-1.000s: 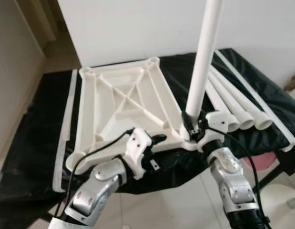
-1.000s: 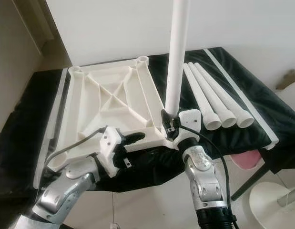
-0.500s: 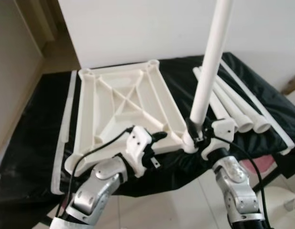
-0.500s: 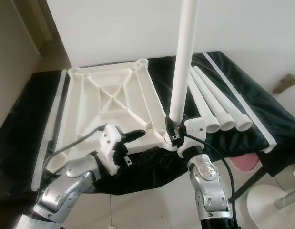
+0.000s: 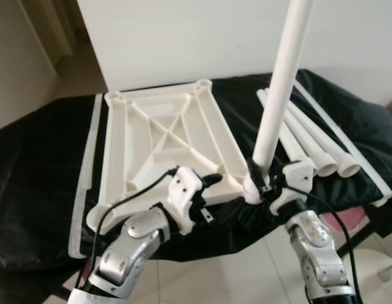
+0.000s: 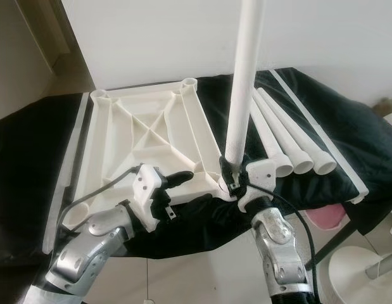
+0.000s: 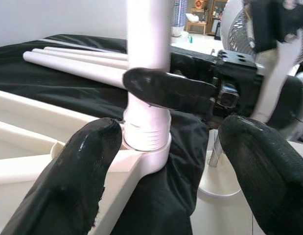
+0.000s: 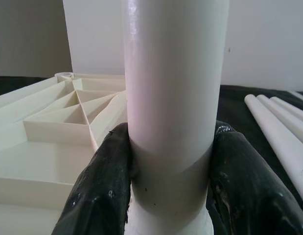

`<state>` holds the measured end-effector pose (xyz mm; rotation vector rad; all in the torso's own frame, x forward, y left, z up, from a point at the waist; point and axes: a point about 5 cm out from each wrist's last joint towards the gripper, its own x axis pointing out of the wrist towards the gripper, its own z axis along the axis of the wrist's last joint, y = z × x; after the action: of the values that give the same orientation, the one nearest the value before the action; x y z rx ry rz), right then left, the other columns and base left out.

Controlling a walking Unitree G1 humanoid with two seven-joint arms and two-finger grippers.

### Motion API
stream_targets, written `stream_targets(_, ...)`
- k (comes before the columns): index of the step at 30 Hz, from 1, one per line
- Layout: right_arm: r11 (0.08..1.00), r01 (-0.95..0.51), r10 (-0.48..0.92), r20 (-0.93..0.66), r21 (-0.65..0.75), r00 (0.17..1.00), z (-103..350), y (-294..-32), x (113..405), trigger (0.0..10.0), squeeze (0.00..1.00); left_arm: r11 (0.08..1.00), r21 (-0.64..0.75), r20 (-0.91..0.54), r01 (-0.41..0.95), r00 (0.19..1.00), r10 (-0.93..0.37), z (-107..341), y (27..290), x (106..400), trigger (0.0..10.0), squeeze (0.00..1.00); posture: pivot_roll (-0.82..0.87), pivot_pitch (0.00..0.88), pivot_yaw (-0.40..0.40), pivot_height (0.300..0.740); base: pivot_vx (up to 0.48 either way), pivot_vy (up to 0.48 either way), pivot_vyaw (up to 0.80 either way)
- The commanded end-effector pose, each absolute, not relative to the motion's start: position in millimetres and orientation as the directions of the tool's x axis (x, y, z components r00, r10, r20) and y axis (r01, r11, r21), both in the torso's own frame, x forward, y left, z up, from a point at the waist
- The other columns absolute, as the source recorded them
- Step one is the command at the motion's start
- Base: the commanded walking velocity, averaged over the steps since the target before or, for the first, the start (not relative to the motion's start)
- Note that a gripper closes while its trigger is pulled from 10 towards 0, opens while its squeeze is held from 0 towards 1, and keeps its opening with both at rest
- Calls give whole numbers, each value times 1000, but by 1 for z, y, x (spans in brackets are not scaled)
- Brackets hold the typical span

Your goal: Building children table

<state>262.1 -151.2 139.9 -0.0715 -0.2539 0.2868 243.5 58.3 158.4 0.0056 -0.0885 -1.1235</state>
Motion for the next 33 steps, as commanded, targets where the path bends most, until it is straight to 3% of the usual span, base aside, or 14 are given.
stream_targets(1,950,-291,308,190,-114,932,128,-152,258,10000,0,467,44,59,883,464,-884,157,62,245,10000,0,10,0,37,740,0,0,0)
stream_targets(14,934,-327,351,200,-143,915,123,-149,249,10000,0,460,53,63,886,457,-887,160,61,246,10000,0,2,0,49,740,0,0,0)
stream_targets(25,935,-352,354,159,-37,922,110,-150,247,10000,0,445,61,64,893,442,-895,161,60,246,10000,0,-2,0,56,740,0,0,0)
stream_targets(33,921,-382,389,177,-77,904,114,-148,248,10000,0,438,73,69,896,434,-898,164,57,247,10000,0,-3,0,58,740,0,0,0)
